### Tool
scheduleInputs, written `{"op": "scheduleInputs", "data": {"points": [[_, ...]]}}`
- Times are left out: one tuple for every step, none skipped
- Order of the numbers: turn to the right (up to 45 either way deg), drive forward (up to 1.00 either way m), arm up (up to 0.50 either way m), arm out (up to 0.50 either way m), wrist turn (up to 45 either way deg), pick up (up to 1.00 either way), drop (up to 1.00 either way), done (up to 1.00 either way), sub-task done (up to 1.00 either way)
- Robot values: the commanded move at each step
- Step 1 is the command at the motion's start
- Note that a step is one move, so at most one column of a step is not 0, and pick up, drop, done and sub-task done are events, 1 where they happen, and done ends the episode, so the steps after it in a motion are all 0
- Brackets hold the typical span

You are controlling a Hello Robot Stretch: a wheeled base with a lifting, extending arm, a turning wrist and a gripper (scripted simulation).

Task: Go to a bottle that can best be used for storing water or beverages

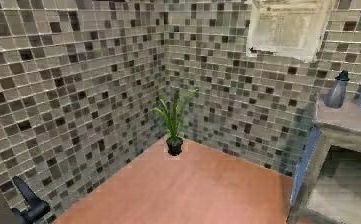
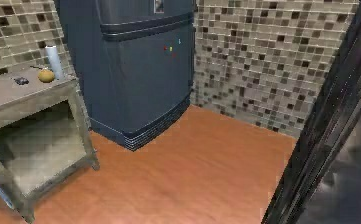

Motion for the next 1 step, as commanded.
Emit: {"op": "scheduleInputs", "data": {"points": [[-45.0,0.0,0.0,0.0,0.0,0.0,0.0,0.0,0.0]]}}
